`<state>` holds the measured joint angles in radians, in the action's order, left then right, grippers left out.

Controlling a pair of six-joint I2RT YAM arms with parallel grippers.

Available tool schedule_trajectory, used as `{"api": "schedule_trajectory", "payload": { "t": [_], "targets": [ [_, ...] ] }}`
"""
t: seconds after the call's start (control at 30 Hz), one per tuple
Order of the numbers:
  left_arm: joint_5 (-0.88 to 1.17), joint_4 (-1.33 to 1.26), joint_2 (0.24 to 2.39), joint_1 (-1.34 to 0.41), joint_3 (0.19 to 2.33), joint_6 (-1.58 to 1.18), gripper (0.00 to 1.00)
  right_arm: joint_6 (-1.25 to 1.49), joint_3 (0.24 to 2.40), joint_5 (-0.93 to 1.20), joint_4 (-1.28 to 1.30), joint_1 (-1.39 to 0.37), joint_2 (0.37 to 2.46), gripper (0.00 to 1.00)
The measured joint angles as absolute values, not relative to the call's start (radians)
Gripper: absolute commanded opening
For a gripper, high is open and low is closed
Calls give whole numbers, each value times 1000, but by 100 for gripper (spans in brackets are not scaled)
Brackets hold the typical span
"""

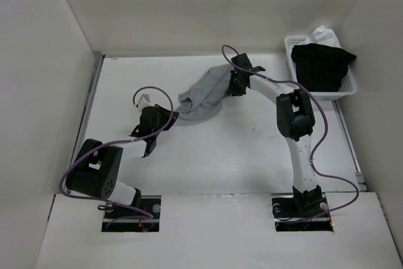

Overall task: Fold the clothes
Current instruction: Flatten the tank top out

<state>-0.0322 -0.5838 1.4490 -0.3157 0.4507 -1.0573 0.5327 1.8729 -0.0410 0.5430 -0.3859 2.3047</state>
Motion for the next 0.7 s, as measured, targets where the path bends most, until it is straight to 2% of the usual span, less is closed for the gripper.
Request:
{"api": "schedule_trajectory", "payload": {
  "t": [0.1,0.27,0.4,0.53,0.7],
  "targets": [
    [-29,-588,1449,-314,449,-1059,2,527,1877,-41,555,-386,2305,27],
    [-27,-592,1449,-314,449,-1060,2,523,1879,-30,569,-386,2305,14],
    [-26,-595,1449,-314,449,-1060,2,529,1879,-13,565,-386,2305,12],
    [-26,-595,1449,-314,449,-1060,2,532,1879,0,559,-386,2306,1],
    [-27,-595,1449,-314,448,-1060,1,538,1778,-4,429,-386,2271,0]
  ]
}}
